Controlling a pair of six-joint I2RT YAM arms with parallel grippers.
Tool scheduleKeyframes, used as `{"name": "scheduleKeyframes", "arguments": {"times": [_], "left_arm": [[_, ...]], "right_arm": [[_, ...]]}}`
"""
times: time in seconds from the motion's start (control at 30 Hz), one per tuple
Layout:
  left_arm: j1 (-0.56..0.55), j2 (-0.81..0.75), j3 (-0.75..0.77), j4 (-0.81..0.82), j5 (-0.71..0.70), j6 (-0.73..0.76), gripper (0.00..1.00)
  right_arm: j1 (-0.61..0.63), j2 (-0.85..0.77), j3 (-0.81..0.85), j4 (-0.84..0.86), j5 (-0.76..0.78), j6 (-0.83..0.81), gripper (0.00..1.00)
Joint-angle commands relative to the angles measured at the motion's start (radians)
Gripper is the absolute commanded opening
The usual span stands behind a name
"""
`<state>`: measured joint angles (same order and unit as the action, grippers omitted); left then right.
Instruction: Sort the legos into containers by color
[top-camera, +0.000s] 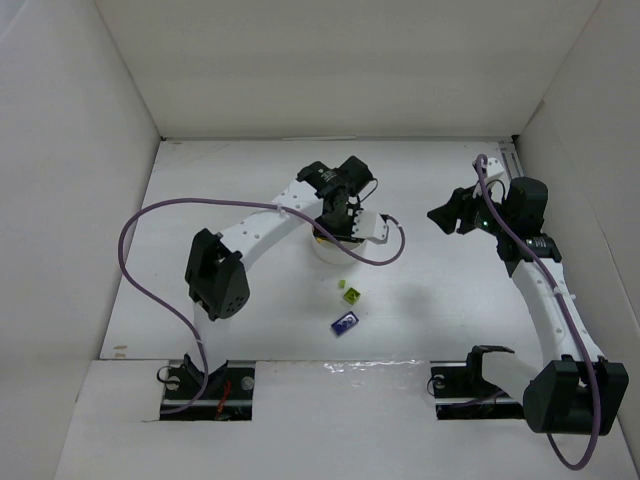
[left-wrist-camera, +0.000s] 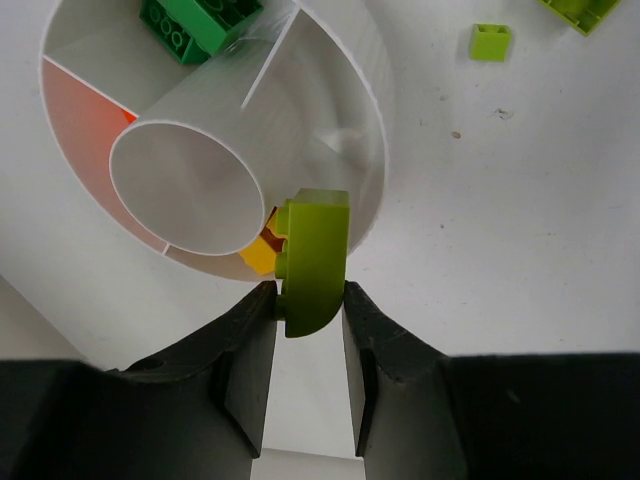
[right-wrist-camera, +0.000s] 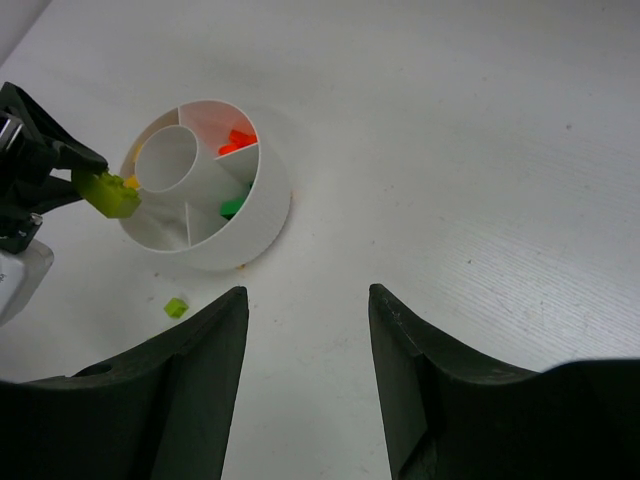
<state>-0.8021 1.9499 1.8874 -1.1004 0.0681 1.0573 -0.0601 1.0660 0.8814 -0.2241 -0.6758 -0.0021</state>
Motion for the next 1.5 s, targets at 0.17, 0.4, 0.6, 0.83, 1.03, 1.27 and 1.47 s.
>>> {"name": "scheduleKeyframes", "arguments": {"times": [0.17,0.4,0.6,0.83,1.03,1.27,1.47], "left_arm": [[0.003,0.026,0.061,-0.026,0.016,0.010,0.32],[0.003,0.026,0.079,0.003,0.035,0.010,0.39],[0.023,-0.130,-0.006,0.059,0.148,0.049,0.41],[0.044,-0.546,-0.472,0.308,0.505,0.064,0.39],[0.011,-0.802,-0.818,0.620,0.708,-0.039,0.48],[-0.101,-0.755,-0.953,0.738,0.699,-0.083,0.50],[-0.121,-0.591,-0.918,0.777,0.690,-0.065,0.50]], "right_arm": [[-0.017,-0.020,-0.013,0.046,0.002,0.008,0.57],[-0.017,-0.020,-0.013,0.046,0.002,0.008,0.57],[-0.017,-0.011,-0.013,0.055,0.002,0.008,0.57],[-0.017,-0.001,-0.013,0.065,-0.007,0.008,0.57],[-0.017,-0.001,-0.013,0.065,-0.016,0.008,0.57],[-0.026,0.009,-0.013,0.065,-0.016,0.008,0.57],[-0.026,0.009,-0.013,0.065,-0.016,0.008,0.58]]}}
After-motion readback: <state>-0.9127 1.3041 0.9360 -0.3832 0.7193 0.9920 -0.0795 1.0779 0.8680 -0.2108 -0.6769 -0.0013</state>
